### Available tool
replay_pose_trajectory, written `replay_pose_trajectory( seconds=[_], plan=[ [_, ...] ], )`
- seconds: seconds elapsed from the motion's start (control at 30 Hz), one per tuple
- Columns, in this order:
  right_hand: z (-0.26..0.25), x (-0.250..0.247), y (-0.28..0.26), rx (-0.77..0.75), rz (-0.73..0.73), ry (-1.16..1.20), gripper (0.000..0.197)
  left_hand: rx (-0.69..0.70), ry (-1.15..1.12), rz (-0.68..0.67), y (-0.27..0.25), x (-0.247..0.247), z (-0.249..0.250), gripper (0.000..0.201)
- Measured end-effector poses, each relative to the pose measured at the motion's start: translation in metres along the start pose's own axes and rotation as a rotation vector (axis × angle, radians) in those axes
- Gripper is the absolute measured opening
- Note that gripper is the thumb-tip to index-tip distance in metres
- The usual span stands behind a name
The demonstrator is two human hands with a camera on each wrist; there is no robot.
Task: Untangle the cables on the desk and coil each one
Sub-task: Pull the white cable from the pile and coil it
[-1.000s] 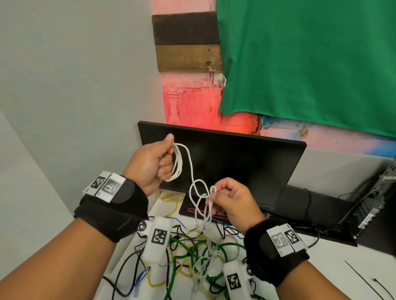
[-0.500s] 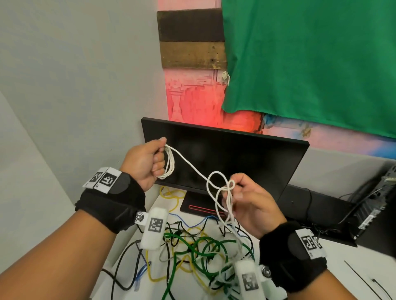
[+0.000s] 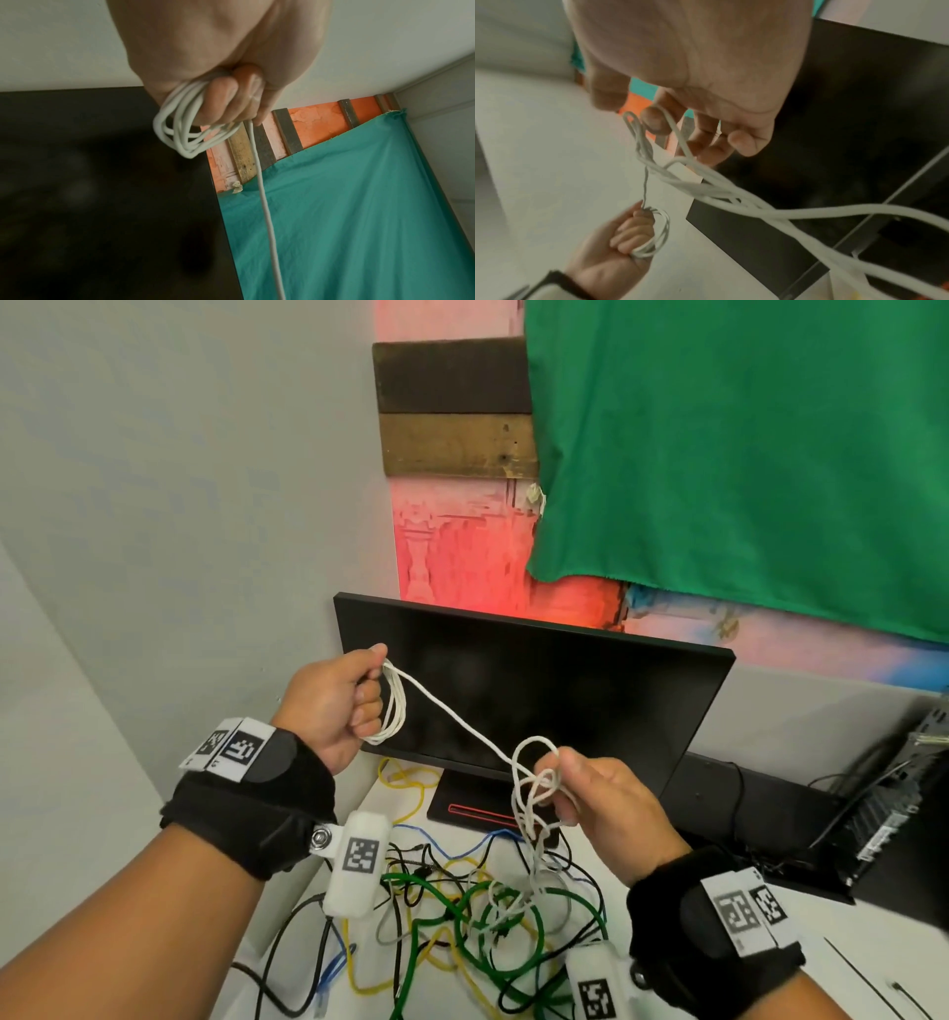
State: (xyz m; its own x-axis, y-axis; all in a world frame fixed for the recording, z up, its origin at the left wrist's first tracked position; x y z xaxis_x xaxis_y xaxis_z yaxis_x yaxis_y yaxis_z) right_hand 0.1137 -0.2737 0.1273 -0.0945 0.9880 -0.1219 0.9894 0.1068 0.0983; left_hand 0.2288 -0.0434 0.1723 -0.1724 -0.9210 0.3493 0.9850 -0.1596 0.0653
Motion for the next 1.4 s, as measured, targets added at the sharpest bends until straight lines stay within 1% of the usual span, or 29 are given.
replay_pose_trajectory(
  seconds=[0.03,0.07,0.13,0.27,0.33,0.43,0.5,0.57,0.6,0.63,0.67,0.7,0.73,0.77,0.8,0.87,0.93,1.0,1.03,1.1,1.13,1.17,1.23,1.27,1.33,1.37,1.4],
  plan=[
    [0.000,-0.003,0.000,0.014,0.036,-0.036,0.067,0.001,0.003,0.003,0.000,-0.001,0.001,0.036],
    [-0.001,-0.005,0.000,0.014,0.066,-0.073,0.067,0.001,0.001,0.005,-0.001,-0.001,0.001,0.036],
    [0.000,-0.006,0.000,0.014,0.094,-0.136,0.055,-0.006,-0.014,0.003,-0.002,-0.002,0.000,0.036],
    [0.016,-0.006,-0.004,0.114,0.097,-0.176,0.040,-0.026,-0.035,-0.012,-0.004,-0.001,-0.003,0.035],
    [0.020,-0.004,-0.006,0.123,0.093,-0.100,0.025,-0.042,-0.046,-0.014,-0.005,-0.002,-0.006,0.035],
    [0.017,-0.007,-0.012,0.026,0.131,0.036,0.027,-0.068,-0.067,-0.008,-0.006,-0.006,-0.012,0.035],
    [0.014,-0.013,-0.019,-0.050,0.141,0.095,0.025,-0.091,-0.105,0.013,-0.008,-0.012,-0.016,0.035],
    [0.016,-0.018,-0.026,-0.068,0.062,0.174,0.018,-0.103,-0.137,0.036,-0.011,-0.018,-0.019,0.035],
    [0.019,-0.018,-0.029,-0.046,0.001,0.226,0.022,-0.107,-0.142,0.045,-0.012,-0.020,-0.021,0.035],
    [0.024,-0.019,-0.032,-0.011,-0.043,0.251,0.036,-0.111,-0.140,0.051,-0.013,-0.022,-0.022,0.035],
    [0.030,-0.020,-0.034,0.038,-0.049,0.223,0.052,-0.113,-0.136,0.054,-0.014,-0.022,-0.024,0.036],
    [0.036,-0.024,-0.036,0.084,-0.013,0.155,0.065,-0.115,-0.133,0.056,-0.015,-0.022,-0.025,0.036],
    [0.042,-0.028,-0.036,0.122,0.039,0.082,0.070,-0.116,-0.133,0.056,-0.016,-0.022,-0.027,0.036],
    [0.048,-0.033,-0.036,0.153,0.082,0.028,0.068,-0.117,-0.135,0.054,-0.017,-0.021,-0.028,0.036],
    [0.052,-0.035,-0.037,0.179,0.104,0.012,0.064,-0.117,-0.138,0.050,-0.018,-0.021,-0.028,0.036],
    [0.057,-0.038,-0.038,0.193,0.106,0.056,0.056,-0.117,-0.142,0.051,-0.018,-0.022,-0.028,0.036],
    [0.056,-0.042,-0.038,0.151,0.113,0.121,0.046,-0.110,-0.149,0.069,-0.018,-0.025,-0.025,0.035],
    [0.053,-0.051,-0.038,0.098,0.146,0.127,0.038,-0.096,-0.170,0.098,-0.017,-0.032,-0.019,0.034],
    [0.054,-0.057,-0.038,0.088,0.165,0.171,0.038,-0.091,-0.175,0.111,-0.017,-0.036,-0.016,0.034],
    [0.062,-0.072,-0.040,0.104,0.183,0.390,0.046,-0.079,-0.173,0.124,-0.016,-0.044,-0.008,0.033],
    [0.069,-0.080,-0.042,0.117,0.205,0.503,0.048,-0.071,-0.174,0.127,-0.016,-0.047,-0.005,0.033],
    [0.075,-0.088,-0.044,0.126,0.235,0.559,0.046,-0.063,-0.176,0.129,-0.016,-0.050,-0.002,0.033],
    [0.086,-0.099,-0.051,0.154,0.295,0.487,0.029,-0.047,-0.183,0.142,-0.015,-0.055,0.003,0.033],
    [0.092,-0.105,-0.056,0.160,0.324,0.435,0.028,-0.042,-0.185,0.155,-0.014,-0.059,0.005,0.033],
    [0.111,-0.119,-0.069,0.212,0.407,0.380,0.048,-0.031,-0.198,0.195,-0.012,-0.070,0.009,0.034],
    [0.120,-0.129,-0.076,0.255,0.476,0.312,0.052,-0.025,-0.207,0.219,-0.011,-0.076,0.012,0.034],
    [0.128,-0.141,-0.084,0.297,0.552,0.171,0.055,-0.019,-0.211,0.241,-0.010,-0.081,0.014,0.034]
  ],
)
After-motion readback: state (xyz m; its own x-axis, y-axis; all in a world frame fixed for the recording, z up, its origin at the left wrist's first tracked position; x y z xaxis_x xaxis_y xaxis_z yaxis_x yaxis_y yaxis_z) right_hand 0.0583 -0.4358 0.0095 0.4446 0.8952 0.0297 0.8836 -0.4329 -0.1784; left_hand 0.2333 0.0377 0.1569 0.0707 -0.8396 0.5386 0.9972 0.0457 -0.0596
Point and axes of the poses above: each hand's wrist, its own y-axis towards the middle knuckle, its own x-axis out of the palm, z = x × y, the point moved 8 cm from there along y, towards the middle knuckle, and after that the axes turned 7 degrees about x, right-handed, at the moved point
